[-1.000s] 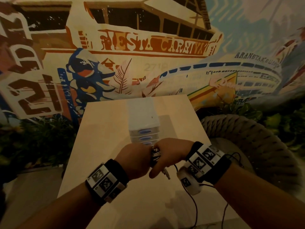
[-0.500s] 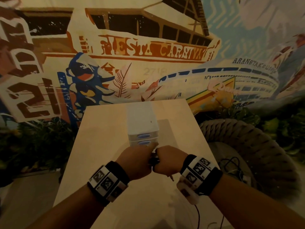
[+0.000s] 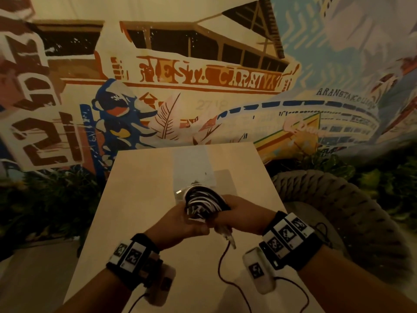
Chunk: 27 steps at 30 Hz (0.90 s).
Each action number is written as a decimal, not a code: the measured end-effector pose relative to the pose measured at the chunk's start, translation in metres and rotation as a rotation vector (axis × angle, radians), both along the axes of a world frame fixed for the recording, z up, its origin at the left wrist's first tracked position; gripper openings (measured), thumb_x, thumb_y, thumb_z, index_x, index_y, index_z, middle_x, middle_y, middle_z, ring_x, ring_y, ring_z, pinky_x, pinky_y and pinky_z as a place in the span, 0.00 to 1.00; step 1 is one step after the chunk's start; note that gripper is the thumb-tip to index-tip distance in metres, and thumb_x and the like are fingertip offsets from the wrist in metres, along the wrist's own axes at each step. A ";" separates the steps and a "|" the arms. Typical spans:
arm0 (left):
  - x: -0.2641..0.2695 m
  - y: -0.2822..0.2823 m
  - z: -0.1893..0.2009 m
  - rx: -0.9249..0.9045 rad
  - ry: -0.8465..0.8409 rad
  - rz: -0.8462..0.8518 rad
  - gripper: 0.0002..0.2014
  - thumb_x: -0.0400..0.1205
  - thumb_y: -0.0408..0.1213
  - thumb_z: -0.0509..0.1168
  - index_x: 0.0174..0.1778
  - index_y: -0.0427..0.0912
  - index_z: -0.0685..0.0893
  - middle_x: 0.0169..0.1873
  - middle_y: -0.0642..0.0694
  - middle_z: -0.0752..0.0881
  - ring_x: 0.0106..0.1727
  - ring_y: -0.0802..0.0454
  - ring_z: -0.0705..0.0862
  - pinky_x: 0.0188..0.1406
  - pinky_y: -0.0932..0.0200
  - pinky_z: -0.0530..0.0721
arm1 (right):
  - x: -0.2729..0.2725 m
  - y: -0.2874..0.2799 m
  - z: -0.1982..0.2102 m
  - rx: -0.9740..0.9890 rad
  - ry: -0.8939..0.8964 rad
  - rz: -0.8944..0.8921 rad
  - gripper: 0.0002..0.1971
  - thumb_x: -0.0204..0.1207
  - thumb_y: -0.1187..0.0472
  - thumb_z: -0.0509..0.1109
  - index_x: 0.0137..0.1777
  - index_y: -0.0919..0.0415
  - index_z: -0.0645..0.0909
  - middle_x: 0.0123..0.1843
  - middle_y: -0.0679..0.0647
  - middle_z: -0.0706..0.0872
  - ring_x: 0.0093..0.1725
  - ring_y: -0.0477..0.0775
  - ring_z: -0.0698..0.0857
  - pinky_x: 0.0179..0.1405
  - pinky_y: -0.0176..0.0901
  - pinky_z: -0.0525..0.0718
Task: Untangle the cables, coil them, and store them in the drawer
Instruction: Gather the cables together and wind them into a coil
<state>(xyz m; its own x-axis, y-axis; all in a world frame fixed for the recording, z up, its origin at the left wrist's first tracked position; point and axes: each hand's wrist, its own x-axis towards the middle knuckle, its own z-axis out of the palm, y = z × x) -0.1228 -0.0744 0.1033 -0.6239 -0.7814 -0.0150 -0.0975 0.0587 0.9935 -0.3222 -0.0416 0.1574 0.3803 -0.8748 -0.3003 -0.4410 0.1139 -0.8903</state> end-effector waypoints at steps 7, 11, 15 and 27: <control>-0.015 0.007 0.038 -0.075 0.306 -0.051 0.19 0.75 0.48 0.79 0.60 0.46 0.89 0.64 0.41 0.89 0.71 0.42 0.84 0.66 0.48 0.84 | 0.014 0.003 0.002 0.173 -0.285 0.048 0.12 0.80 0.74 0.70 0.62 0.71 0.81 0.41 0.61 0.84 0.38 0.54 0.84 0.43 0.47 0.86; -0.019 0.009 0.045 -0.152 0.361 -0.007 0.11 0.79 0.39 0.75 0.55 0.42 0.88 0.55 0.40 0.91 0.65 0.39 0.87 0.63 0.50 0.86 | 0.008 0.004 0.010 0.163 -0.258 0.163 0.05 0.81 0.68 0.72 0.55 0.62 0.86 0.42 0.54 0.89 0.37 0.52 0.86 0.45 0.48 0.87; -0.013 0.005 0.050 -0.220 0.363 0.113 0.08 0.79 0.36 0.71 0.50 0.52 0.90 0.45 0.44 0.92 0.53 0.42 0.90 0.57 0.51 0.88 | -0.002 0.006 0.006 0.105 -0.133 0.171 0.08 0.81 0.62 0.76 0.55 0.48 0.84 0.38 0.47 0.87 0.37 0.51 0.85 0.45 0.47 0.87; 0.004 -0.010 0.052 -0.780 -0.703 -0.121 0.10 0.79 0.48 0.74 0.54 0.51 0.89 0.41 0.60 0.88 0.42 0.61 0.84 0.36 0.81 0.71 | -0.022 -0.005 -0.028 0.396 -0.137 -0.107 0.56 0.75 0.18 0.38 0.48 0.72 0.88 0.31 0.55 0.77 0.30 0.51 0.71 0.31 0.42 0.68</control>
<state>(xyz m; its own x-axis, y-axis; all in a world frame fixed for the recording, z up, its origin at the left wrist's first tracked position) -0.1192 -0.0845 0.1554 -0.7443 -0.6635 0.0756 -0.5873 0.7043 0.3989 -0.3438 -0.0471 0.1296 0.3533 -0.7389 -0.5738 -0.2885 0.4974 -0.8181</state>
